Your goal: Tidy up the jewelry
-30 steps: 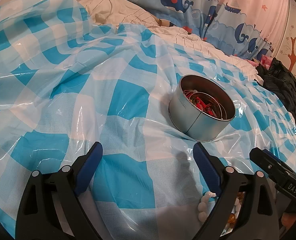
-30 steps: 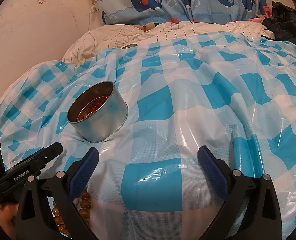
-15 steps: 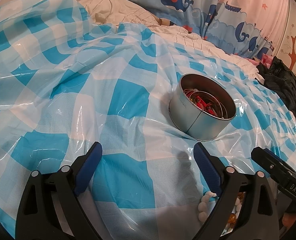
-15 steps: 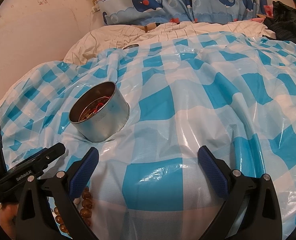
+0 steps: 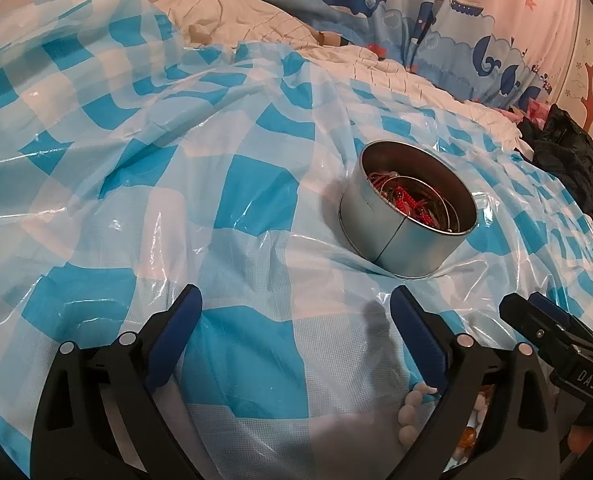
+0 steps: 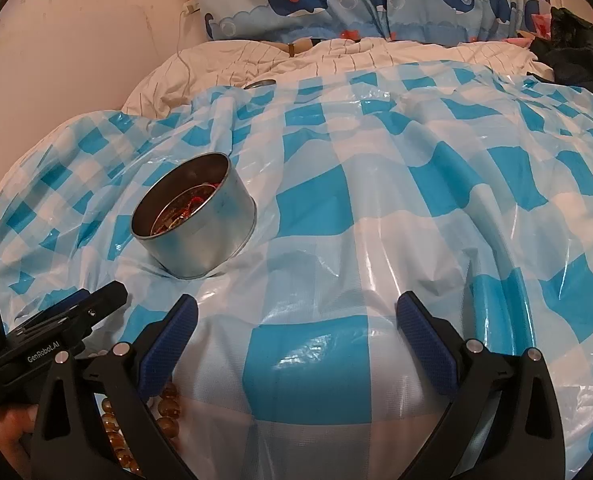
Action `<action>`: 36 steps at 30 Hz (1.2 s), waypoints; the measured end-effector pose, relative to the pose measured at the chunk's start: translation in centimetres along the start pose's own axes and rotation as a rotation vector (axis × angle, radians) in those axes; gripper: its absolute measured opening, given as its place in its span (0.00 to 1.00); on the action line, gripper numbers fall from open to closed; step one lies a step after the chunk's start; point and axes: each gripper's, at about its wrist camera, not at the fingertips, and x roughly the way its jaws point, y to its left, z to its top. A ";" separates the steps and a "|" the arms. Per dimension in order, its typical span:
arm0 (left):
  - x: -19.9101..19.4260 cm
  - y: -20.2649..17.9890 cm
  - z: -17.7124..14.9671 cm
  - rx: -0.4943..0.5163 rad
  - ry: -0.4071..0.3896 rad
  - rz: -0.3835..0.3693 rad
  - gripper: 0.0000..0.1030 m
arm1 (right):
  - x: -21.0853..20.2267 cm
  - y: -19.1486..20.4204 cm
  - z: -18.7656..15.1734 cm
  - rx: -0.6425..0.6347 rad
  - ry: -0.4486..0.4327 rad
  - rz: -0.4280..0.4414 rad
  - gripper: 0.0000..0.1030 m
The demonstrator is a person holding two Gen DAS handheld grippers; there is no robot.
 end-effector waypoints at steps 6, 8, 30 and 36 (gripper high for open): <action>0.0 0.1 0.0 -0.002 -0.002 -0.002 0.88 | 0.0 0.1 0.0 -0.001 -0.002 0.002 0.93; -0.1 0.1 0.0 -0.002 -0.003 -0.001 0.88 | 0.0 0.1 0.0 0.000 -0.002 0.002 0.93; -3.6 3.5 1.3 -0.105 -0.048 -0.070 0.89 | -2.4 5.8 -2.2 -0.234 0.010 0.220 0.93; -5.1 5.7 1.9 -0.157 -0.068 -0.049 0.89 | -1.3 6.3 -2.9 -0.262 0.086 0.242 0.74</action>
